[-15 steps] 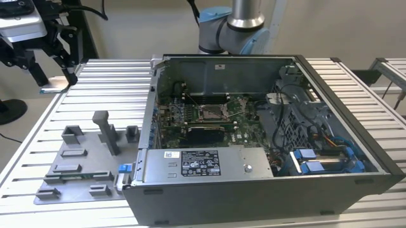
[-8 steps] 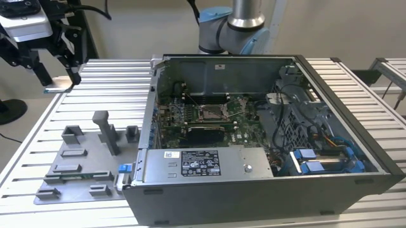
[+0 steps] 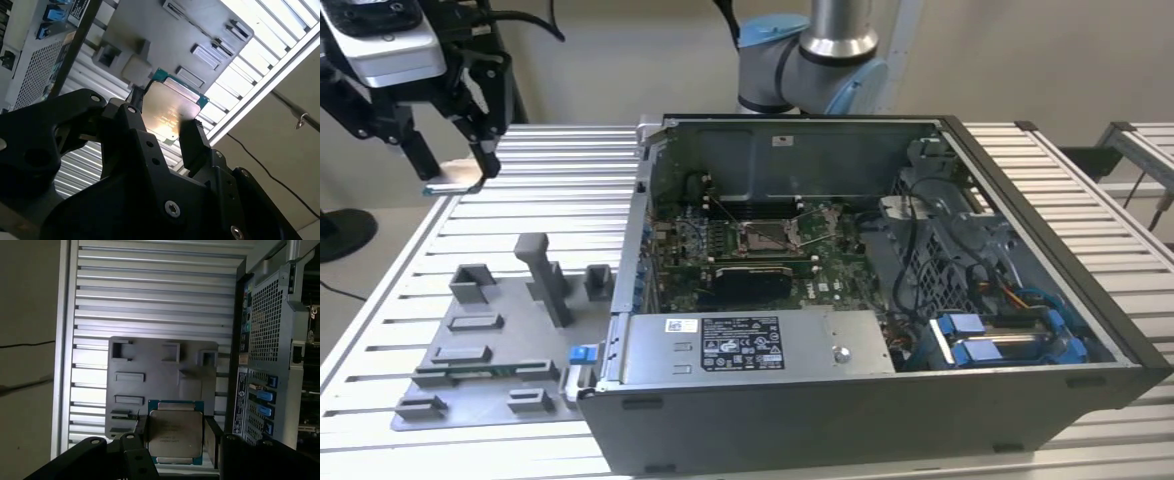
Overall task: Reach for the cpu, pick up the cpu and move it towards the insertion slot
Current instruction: 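Pick up the cpu and move it towards the insertion slot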
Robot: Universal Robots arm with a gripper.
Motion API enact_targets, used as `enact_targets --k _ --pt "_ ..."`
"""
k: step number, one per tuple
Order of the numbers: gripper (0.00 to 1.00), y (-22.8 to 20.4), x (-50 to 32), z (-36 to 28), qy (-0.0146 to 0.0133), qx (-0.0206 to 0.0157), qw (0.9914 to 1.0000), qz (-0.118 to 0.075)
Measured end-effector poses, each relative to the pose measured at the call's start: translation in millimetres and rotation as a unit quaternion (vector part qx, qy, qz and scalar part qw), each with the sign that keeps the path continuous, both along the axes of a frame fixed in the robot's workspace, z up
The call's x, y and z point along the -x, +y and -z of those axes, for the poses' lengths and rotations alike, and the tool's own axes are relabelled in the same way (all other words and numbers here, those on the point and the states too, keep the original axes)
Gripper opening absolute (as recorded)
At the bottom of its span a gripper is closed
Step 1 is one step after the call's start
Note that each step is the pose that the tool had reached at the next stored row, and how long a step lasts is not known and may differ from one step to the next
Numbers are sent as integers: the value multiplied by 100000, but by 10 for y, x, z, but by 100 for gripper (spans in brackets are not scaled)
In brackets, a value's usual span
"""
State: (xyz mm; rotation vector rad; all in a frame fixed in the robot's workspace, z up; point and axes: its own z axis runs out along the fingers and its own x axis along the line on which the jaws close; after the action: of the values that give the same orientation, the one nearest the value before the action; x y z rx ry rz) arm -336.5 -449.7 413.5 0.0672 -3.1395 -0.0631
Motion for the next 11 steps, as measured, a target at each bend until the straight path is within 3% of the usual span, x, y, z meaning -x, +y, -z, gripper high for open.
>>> enact_targets --k 11 --pt "0 15 -103 0 -2 -2 100000 2"
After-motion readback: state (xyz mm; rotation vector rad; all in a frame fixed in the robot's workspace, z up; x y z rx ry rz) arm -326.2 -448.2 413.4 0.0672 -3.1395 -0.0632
